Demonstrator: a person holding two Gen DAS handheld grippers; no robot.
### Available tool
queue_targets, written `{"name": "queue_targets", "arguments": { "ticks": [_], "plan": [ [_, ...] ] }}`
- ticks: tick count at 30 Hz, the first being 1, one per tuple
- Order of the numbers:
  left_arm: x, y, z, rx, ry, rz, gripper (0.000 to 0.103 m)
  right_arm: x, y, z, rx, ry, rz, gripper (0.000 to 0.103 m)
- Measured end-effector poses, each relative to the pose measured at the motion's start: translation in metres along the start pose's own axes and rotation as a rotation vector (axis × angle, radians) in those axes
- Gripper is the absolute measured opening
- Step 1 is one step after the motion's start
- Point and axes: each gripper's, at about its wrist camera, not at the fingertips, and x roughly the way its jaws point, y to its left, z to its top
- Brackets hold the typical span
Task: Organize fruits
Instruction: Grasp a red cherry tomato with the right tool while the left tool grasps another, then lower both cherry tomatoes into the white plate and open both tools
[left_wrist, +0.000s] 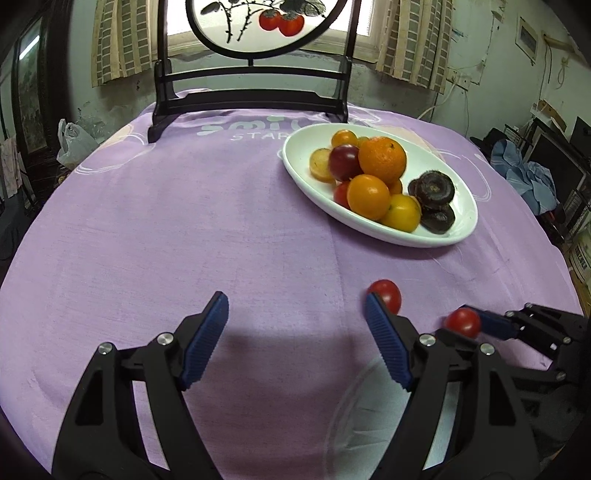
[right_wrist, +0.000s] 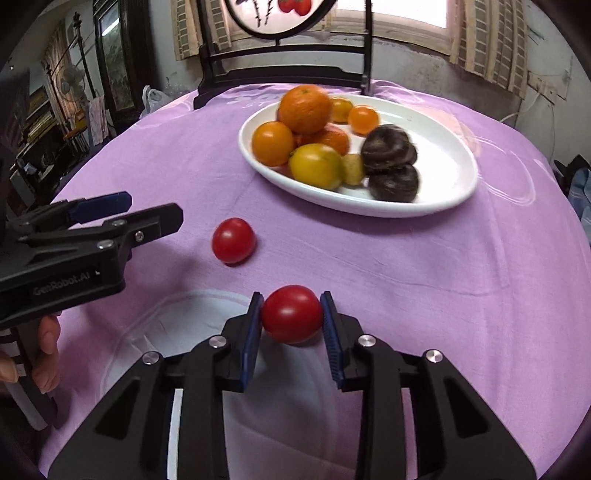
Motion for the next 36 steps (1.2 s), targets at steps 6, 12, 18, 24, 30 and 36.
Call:
{"name": "queue_targets", "arguments": {
  "ticks": [6,12,18,24,30,36],
  "plan": [
    [0.005,-0.020,-0.008,0.059,0.012,-0.037,0.078,-0.022,-0.031,-0.014,0.070,-0.033,-0.003,0.032],
    [0.011,-0.033,-0.009,0.097,0.027,-0.016,0.077,-0.039,-0.042,-0.013,0.098,-0.079,0.018,0.032],
    [0.026,-0.046,-0.007,0.123,0.061,-0.009,0.074,-0.046,-0.044,-0.012,0.099,-0.095,0.014,0.032],
    [0.038,-0.051,-0.003,0.127,0.077,-0.026,0.048,-0.044,-0.045,-0.012,0.099,-0.088,0.024,0.032],
    [0.036,-0.057,-0.003,0.146,0.077,-0.059,0.027,-0.039,-0.041,-0.013,0.088,-0.068,0.025,0.032],
    [0.007,-0.052,0.002,0.134,0.046,-0.093,0.027,-0.041,-0.046,-0.012,0.114,-0.070,0.042,0.032]
  ]
}}
